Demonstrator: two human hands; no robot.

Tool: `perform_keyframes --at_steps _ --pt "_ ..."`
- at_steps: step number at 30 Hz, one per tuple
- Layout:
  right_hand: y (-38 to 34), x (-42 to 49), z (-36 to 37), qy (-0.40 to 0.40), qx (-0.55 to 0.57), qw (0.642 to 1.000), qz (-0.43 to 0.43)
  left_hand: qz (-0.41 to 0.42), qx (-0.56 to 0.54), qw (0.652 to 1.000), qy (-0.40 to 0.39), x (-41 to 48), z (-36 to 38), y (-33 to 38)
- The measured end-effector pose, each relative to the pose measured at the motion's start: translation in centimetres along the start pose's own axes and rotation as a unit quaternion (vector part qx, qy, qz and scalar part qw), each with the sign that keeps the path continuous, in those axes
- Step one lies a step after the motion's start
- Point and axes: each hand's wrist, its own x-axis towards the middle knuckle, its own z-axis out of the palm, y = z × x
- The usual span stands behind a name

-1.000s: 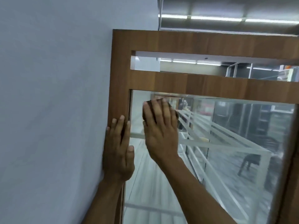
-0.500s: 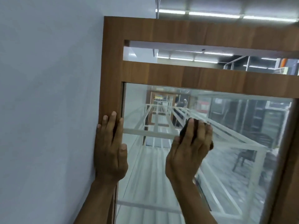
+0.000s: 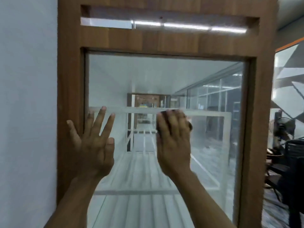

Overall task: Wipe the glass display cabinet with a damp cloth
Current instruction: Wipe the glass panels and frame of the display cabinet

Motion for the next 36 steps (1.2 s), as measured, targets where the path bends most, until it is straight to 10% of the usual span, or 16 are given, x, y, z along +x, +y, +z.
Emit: perform_keyframes --at_steps 3,8,13,18,24,30,34,36 --pt "2.7 -4.2 -1.1 -0.070 -0.009 0.985 -0.158 0.005 0.028 1.000 -0.009 -0.5 0.3 -0.3" --pt "10.3 -4.1 -4.2 0.095 -0.020 0.980 0.172 0.007 -0.025 1.000 0.012 -4.5 2.3 3.1" --pt "1.8 -15.2 -1.2 -0.096 0.002 0.971 -0.221 0.012 -0.118 0.992 0.031 -12.0 5.1 7.3" --pt "11.2 -20.1 -4.0 0.089 -0.021 0.989 0.119 0.050 -0.090 0.994 0.042 -16.2 7.3 7.2" --pt "1.6 -34.6 -1.9 -0.129 0.010 0.969 -0.212 0.041 -0.090 0.994 0.040 -17.2 7.3 7.3" --pt "9.1 -39.1 -5.7 -0.037 -0.003 0.987 0.155 0.106 -0.050 0.993 -0.019 -30.7 9.9 8.7" --pt "5.1 -43.5 -4.6 -0.156 -0.019 0.982 -0.101 0.114 -0.048 0.991 -0.052 -34.2 10.2 9.2" --pt "6.5 -44.2 -5.9 -0.157 -0.041 0.983 -0.082 0.110 -0.059 0.990 -0.071 -34.4 9.7 9.0"
